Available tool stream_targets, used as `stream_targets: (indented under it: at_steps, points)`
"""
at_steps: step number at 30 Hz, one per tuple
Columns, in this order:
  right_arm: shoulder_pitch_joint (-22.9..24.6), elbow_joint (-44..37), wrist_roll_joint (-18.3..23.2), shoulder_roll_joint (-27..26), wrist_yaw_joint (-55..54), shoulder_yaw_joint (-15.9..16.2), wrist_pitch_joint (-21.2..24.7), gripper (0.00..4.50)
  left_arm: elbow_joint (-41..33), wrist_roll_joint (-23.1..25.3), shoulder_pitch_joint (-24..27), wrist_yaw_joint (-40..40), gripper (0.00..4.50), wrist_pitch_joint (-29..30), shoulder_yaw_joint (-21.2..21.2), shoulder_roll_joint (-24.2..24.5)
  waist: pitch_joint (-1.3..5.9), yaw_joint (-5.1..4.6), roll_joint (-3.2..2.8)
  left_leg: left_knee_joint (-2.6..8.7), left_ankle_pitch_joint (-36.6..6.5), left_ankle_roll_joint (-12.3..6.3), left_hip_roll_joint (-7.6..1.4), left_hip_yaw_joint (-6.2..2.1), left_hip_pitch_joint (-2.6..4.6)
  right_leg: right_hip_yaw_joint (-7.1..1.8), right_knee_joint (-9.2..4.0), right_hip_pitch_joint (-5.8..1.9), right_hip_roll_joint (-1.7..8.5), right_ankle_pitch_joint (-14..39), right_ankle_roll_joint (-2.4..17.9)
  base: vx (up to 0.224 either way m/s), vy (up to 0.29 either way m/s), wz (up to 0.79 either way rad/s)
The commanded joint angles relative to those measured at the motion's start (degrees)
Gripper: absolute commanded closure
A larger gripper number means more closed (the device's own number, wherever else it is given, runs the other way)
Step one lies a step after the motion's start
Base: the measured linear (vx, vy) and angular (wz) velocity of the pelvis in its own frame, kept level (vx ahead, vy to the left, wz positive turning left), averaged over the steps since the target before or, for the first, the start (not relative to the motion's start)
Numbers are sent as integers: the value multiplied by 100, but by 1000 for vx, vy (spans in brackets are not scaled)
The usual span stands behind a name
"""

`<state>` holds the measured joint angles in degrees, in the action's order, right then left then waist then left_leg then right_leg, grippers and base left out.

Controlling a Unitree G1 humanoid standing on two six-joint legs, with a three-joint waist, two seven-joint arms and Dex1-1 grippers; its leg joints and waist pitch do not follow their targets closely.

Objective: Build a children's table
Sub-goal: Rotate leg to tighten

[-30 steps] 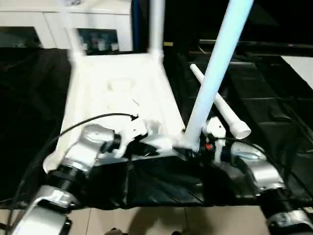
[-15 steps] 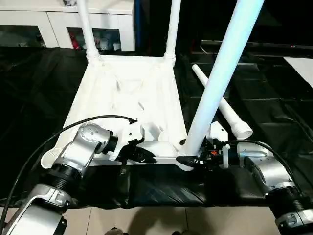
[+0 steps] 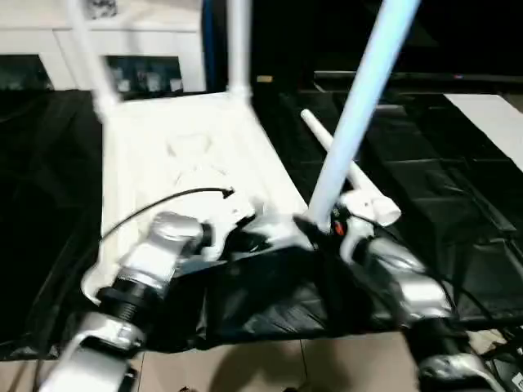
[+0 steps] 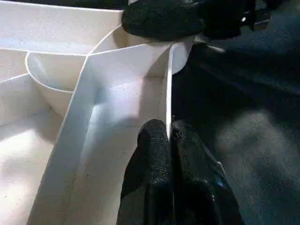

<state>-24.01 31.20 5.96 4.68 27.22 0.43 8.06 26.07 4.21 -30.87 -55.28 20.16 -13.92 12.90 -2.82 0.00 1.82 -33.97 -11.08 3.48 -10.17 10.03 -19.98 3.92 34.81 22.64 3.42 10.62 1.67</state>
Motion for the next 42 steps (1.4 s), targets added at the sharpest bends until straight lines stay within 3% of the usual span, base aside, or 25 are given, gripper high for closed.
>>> stream_targets:
  at_steps: [1, 2, 3, 6, 9, 11, 14, 18, 23, 24, 25, 29, 30, 37, 42]
  points:
    - [6, 286, -104, -556, 197, 677, 75, 178, -140, -159, -10, 138, 450, -110, -332, -525, 257, 4, -10, 406, -1782, -122, -261, -151, 22, -279, -683, -156, 498, 3208, 574, 0, 0, 0]
    - [5, 277, -116, -566, 224, 689, 19, 122, -132, -156, -19, 151, 450, -118, -328, -523, 264, 4, -11, 412, -1786, -138, -263, -151, 8, -282, -681, -164, 497, 3144, 563, 0, 0, 0]
    - [29, 210, -77, -537, 313, 632, 0, 108, -158, -141, -21, 147, 450, -119, -312, -477, 264, 3, 17, 415, -1787, -152, -266, -147, 9, -282, -681, -159, 492, 3113, 562, 0, 0, 0]
    - [75, 107, -82, -453, 454, 620, 5, 88, -213, -124, -5, 114, 450, -122, -297, -416, 269, 0, -3, 435, -1791, -179, -284, -153, 3, -292, -647, -161, 488, 2883, 644, 0, 0, 0]
    - [148, -38, -113, -117, 826, 684, -338, 59, -292, -149, 20, -78, 450, -206, -307, -215, 275, 14, 5, 426, -1738, -221, -288, -137, -4, -307, -640, -165, 497, 2737, 692, 0, 0, 0]
    - [206, -192, 18, 132, 1304, 669, -456, 59, -337, -186, 42, -302, 450, -355, -300, -69, 302, 41, 42, 418, -1510, -315, -291, -120, -40, -320, -605, -211, 497, 2396, 753, 0, 0, 0]
    - [272, -376, 153, 447, 1861, 705, -465, 59, -428, -314, 80, -664, 450, -444, -299, 97, 327, 51, 30, 398, -1085, -461, -294, -96, -69, -322, -520, -249, 484, 1642, 994, 0, 0, 0]
    - [372, -647, 319, 894, 2687, 780, -332, 59, -457, -369, 85, -1135, 450, -581, -368, 393, 352, 90, 34, 364, -702, -674, -298, -75, -93, -316, -453, -285, 483, 1056, 1175, 0, 0, 0]
    - [423, -849, 413, 1433, 3740, 947, -254, 59, -454, -463, 49, -1819, 450, -826, -462, 743, 338, 164, 19, 367, -777, -680, -333, -71, -51, -310, -442, -261, 479, 1028, 1282, 0, 0, 0]
    - [413, -850, 413, 1484, 3841, 964, -250, 59, -450, -471, 41, -1888, 450, -846, -465, 772, 333, 196, 6, 369, -851, -651, -350, -59, 1, -324, -448, -223, 484, 1012, 1325, 0, 0, 0]
    - [399, -851, 417, 1529, 3926, 983, -242, 85, -452, -482, 34, -1959, 450, -858, -472, 799, 331, 195, 10, 370, -889, -634, -351, -55, 5, -328, -445, -220, 480, 991, 1354, 0, 0, 0]
    - [304, -851, 436, 1751, 4346, 1128, -171, 103, -400, -516, -34, -2256, 450, -976, -546, 931, 315, 207, 23, 390, -997, -495, -354, -76, -12, -323, -447, -249, 491, 1176, 1325, 0, 0, 0]
    - [273, -834, 420, 1783, 4408, 1155, -158, 126, -371, -517, -57, -2291, 450, -996, -553, 949, 322, 203, 47, 383, -970, -496, -352, -76, -30, -323, -437, -265, 497, 1174, 1313, 0, 0, 0]
    - [200, -855, 488, 1805, 4620, 1216, 14, 167, -223, -540, -156, -2408, 450, -1091, -551, 995, 334, 220, 62, 366, -775, -495, -341, -76, -51, -318, -413, -282, 504, 1087, 1288, 0, 0, 0]
    - [318, -896, 643, 1595, 4417, 1108, 229, 174, -243, -524, -135, -2254, 450, -939, -507, 912, 338, 232, 56, 364, -753, -496, -346, -77, -44, -314, -410, -279, 506, 1084, 1295, 0, 0, 0]
